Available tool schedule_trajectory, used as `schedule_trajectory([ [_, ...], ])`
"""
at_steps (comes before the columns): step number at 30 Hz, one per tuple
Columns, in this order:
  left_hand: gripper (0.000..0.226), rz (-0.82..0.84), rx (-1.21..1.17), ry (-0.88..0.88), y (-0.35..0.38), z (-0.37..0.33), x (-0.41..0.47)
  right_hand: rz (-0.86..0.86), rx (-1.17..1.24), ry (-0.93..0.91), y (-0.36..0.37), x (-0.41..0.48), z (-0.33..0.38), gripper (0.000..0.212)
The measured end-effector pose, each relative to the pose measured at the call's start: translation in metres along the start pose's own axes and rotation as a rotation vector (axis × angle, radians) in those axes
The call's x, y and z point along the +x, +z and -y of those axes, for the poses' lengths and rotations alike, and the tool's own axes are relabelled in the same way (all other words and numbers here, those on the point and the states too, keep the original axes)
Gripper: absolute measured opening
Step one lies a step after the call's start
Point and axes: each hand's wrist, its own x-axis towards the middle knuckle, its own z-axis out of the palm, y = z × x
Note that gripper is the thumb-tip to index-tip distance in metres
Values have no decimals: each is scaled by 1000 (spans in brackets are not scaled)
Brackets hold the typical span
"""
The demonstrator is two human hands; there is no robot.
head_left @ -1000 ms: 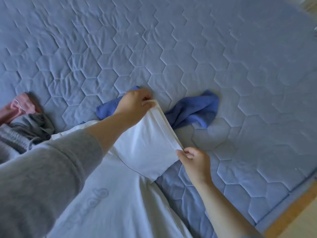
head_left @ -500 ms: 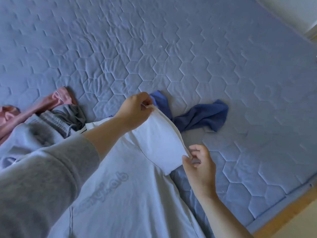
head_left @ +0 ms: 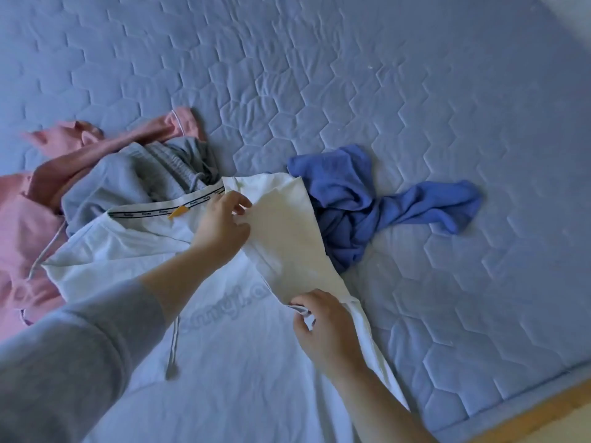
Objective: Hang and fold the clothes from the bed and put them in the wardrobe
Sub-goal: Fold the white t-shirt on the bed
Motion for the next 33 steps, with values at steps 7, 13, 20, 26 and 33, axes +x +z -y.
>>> schedule_trajectory([
  [7, 40, -140, -55, -158, 37, 52, 6, 146, -106, -42, 48, 16, -16, 24],
  [13, 30, -182, -52, -119, 36, 59, 2, 203, -16, -34, 39, 24, -19, 12],
  [20, 21, -129, -28, -25, -14, 80, -27, 76, -28, -78, 2, 76, 10, 17],
  [26, 40, -169, 247, 20, -76, 116, -46, 113, -155, -164, -10, 139, 52, 21],
  [33, 93, -150, 577, 50, -111, 147, -45, 231, -450, -215, 11, 195, 80, 45],
])
